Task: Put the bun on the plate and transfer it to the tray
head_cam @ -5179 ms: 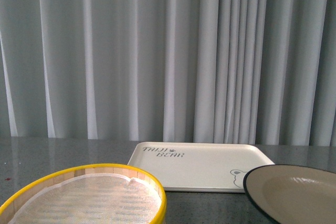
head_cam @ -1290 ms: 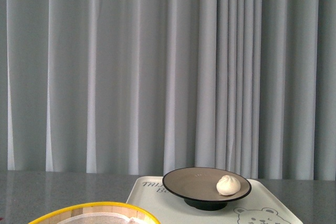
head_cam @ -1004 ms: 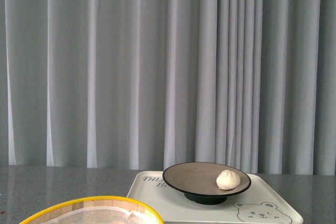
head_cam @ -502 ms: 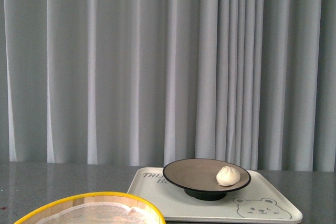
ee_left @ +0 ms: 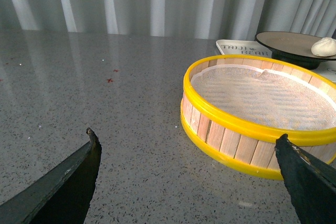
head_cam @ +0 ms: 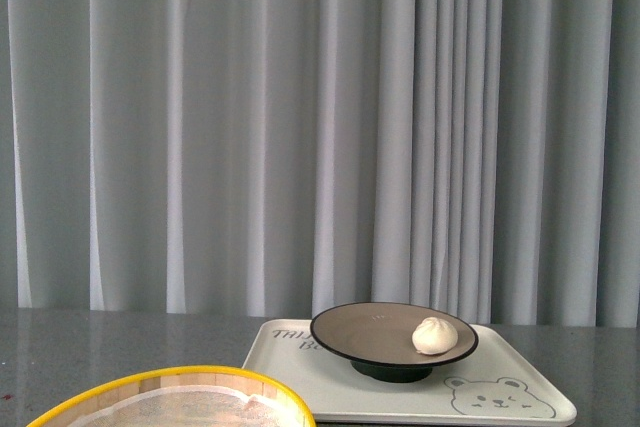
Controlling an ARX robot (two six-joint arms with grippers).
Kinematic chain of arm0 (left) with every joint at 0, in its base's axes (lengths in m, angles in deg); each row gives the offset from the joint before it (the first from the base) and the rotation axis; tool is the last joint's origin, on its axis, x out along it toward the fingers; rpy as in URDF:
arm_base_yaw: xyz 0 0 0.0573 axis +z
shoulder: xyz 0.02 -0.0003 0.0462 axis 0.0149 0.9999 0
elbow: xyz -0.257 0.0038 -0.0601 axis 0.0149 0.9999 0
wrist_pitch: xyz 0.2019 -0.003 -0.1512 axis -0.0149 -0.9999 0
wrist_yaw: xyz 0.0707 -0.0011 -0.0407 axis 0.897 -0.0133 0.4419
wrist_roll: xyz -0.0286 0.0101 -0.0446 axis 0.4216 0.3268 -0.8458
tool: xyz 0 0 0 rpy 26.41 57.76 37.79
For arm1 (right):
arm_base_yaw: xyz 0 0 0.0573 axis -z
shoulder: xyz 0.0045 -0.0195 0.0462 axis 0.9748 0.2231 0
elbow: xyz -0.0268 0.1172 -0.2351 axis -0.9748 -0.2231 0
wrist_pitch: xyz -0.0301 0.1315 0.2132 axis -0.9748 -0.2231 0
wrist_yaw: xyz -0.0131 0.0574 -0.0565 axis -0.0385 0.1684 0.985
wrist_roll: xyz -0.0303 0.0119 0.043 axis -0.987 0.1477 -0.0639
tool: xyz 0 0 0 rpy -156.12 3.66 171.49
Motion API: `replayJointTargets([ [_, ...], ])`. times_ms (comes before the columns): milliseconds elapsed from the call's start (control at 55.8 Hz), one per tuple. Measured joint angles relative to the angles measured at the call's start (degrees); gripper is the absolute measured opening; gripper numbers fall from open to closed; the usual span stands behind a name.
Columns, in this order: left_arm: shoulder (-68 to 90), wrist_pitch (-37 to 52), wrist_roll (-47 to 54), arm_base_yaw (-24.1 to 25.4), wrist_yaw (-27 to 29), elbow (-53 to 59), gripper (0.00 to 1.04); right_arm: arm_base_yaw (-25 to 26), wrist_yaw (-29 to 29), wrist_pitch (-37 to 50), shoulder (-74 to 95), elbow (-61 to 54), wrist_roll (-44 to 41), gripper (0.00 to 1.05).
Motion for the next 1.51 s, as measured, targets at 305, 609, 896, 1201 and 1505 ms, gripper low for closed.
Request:
replayJointTargets([
  [305, 0.00, 0.00, 0.00, 0.00, 0.00, 0.00, 0.98, 0.00, 0.02, -7.13, -6.27, 0.04, 0.00, 0.02],
  [609, 0.00, 0.00, 0.00, 0.00, -0.02, 0.00, 0.98, 0.02, -0.15, -13.46, -13.11, 0.02, -0.02, 0.08],
  [896, 0.00, 0.00, 0.00, 0.00, -0.02, 0.00, 0.98, 0.02, -0.15, -13.46, -13.11, 0.02, 0.00, 0.68],
  [1201, 0.00, 0.00, 0.00, 0.00, -0.02, 0.00, 0.98, 0.02, -0.13, -13.46, -13.11, 0.02, 0.02, 0.96],
  [1505, 0.00, 0.00, 0.00, 0.00, -0.02, 0.00, 0.98, 0.02, -0.15, -13.46, -13.11, 0.02, 0.02, 0.96],
])
